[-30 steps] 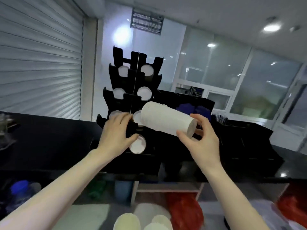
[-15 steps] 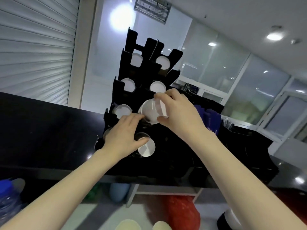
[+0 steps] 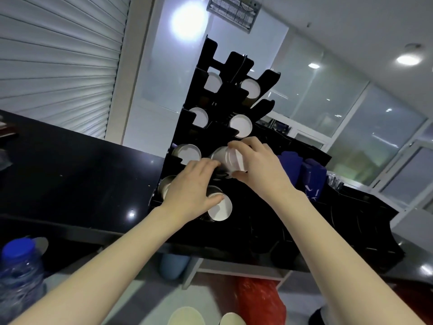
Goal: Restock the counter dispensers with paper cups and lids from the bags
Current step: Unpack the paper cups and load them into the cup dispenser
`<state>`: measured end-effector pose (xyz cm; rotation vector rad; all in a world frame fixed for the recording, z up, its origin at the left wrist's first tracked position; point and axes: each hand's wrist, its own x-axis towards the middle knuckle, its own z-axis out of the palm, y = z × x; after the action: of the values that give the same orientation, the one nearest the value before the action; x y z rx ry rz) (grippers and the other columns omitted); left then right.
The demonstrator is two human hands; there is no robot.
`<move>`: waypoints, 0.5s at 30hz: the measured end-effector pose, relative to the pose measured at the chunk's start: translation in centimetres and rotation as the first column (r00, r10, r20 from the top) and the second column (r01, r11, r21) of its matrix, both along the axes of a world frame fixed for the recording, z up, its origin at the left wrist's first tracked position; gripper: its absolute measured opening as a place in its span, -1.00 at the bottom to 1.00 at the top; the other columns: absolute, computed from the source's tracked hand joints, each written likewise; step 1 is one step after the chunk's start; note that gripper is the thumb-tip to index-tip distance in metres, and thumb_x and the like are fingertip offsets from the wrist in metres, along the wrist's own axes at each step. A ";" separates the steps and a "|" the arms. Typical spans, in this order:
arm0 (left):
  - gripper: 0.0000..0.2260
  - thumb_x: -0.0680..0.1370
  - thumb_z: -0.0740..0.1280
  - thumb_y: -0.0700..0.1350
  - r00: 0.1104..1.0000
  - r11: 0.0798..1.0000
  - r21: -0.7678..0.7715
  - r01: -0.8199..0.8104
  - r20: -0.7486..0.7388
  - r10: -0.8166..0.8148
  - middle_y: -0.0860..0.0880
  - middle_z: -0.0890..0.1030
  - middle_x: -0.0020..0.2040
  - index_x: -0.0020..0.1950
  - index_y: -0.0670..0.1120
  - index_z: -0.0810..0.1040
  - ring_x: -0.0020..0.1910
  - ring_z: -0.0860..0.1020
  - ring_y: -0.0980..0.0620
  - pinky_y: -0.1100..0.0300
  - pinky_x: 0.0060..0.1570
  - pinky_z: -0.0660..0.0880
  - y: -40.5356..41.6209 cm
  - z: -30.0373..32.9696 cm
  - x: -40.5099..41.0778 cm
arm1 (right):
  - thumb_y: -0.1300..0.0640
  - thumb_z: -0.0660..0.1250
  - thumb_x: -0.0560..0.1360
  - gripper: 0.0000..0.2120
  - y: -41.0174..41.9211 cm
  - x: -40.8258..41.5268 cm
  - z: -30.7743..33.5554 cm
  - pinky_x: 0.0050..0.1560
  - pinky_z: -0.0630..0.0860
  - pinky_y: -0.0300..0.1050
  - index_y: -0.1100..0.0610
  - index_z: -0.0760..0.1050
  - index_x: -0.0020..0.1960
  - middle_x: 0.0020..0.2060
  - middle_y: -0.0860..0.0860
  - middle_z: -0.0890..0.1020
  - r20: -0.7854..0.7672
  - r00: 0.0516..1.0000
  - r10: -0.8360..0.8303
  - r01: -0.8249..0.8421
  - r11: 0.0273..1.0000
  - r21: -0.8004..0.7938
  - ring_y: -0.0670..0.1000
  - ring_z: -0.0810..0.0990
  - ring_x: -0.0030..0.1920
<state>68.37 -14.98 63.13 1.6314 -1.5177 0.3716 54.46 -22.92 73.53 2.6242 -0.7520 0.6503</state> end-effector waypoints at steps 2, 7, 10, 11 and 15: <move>-0.38 0.46 0.40 0.14 0.999 0.999 -0.004 -0.034 -0.003 0.034 0.02 0.39 0.40 0.44 -0.04 0.34 0.36 0.34 -0.01 0.11 0.26 0.35 0.2 0.0 -0.3 | 0.10 0.53 0.36 -0.22 0.2 -0.8 0.1 0.24 0.39 -0.03 -0.07 0.25 0.48 0.39 0.02 0.33 0.016 0.999 0.044 -0.045 0.995 0.094 0.14 0.40 0.29; -0.66 0.49 0.35 -0.03 0.995 0.961 -0.272 -0.052 -0.100 0.026 -0.02 0.52 0.19 0.24 -0.10 0.52 0.20 0.46 -0.02 0.04 0.18 0.44 2.2 -0.5 -4.3 | 0.01 0.40 0.47 -0.44 3.0 -7.3 -1.8 0.24 0.36 -0.16 -0.08 0.32 0.43 0.31 -0.10 0.40 0.208 0.978 0.036 -0.074 0.982 0.176 -0.07 0.38 0.28; -0.83 0.53 0.31 -0.06 0.982 0.965 -0.197 0.172 -0.046 -0.184 0.07 0.52 0.02 0.09 -0.06 0.55 0.02 0.48 0.09 0.08 -0.01 0.49 3.1 -0.9 -8.8 | 0.01 0.38 0.49 -0.72 3.7 -13.4 -5.3 0.17 0.46 -0.13 -0.03 0.54 0.20 0.10 -0.12 0.54 0.208 0.977 -0.050 -0.019 0.949 0.315 -0.10 0.51 0.14; -0.87 0.55 0.31 -0.05 0.968 0.962 -0.116 0.248 -0.018 -0.252 0.10 0.50 0.01 0.06 -0.03 0.55 -0.01 0.48 0.12 0.09 -0.04 0.49 3.3 -1.1 -10.4 | 0.01 0.38 0.49 -0.75 3.8 -15.7 -6.8 0.15 0.48 -0.14 -0.03 0.57 0.16 0.05 -0.12 0.57 0.186 0.978 -0.093 0.015 0.923 0.385 -0.11 0.53 0.11; -0.86 0.56 0.31 0.01 0.913 0.904 0.193 0.381 0.079 -0.401 0.11 0.48 0.06 0.08 0.01 0.55 -0.02 0.50 0.11 0.07 -0.03 0.49 3.5 -2.5 -16.3 | -0.13 0.40 0.44 -0.66 4.0 -25.7 -13.9 0.10 0.46 -0.18 -0.04 0.56 0.16 0.01 -0.12 0.56 0.004 0.966 -0.259 0.215 0.812 0.543 -0.06 0.55 0.11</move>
<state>52.08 -11.44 60.59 1.4029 -1.9665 0.1149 28.79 -18.88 59.68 2.9238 -1.4479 0.5250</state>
